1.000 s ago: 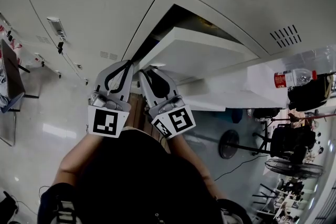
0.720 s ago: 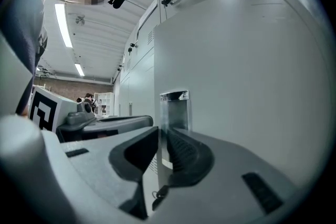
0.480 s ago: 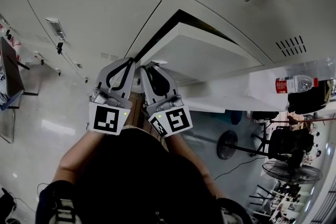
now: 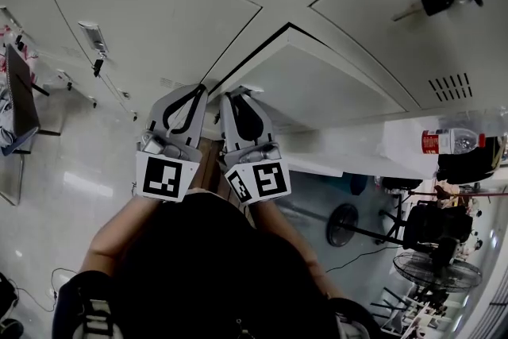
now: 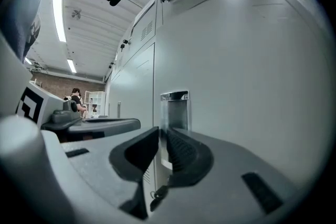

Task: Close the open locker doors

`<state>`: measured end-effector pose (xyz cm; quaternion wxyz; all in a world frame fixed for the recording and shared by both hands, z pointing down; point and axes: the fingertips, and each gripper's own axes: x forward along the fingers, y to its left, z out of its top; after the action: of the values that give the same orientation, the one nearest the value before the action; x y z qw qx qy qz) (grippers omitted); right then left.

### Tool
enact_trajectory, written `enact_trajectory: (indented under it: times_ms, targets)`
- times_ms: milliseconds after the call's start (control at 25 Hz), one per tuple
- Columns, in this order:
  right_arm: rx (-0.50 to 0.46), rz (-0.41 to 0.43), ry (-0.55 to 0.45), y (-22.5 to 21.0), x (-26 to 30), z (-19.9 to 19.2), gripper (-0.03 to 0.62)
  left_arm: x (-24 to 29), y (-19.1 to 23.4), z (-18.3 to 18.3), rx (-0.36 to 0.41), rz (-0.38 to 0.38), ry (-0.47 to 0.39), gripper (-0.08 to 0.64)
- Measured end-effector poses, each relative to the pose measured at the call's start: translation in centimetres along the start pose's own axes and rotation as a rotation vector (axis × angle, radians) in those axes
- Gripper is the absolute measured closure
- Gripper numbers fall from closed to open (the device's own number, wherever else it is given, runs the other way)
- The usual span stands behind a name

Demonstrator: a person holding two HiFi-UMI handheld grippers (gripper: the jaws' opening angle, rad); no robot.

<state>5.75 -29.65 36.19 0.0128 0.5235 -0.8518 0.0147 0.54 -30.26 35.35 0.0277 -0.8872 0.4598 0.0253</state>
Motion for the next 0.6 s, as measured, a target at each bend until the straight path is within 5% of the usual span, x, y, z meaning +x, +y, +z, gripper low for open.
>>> enact_trajectory:
  times_ms: [600]
  targets:
    - [-0.016,-0.056,0.001,-0.9,1.3,0.0,0.545,0.3,0.3,-0.3,-0.014,0.01,0.002,0.557]
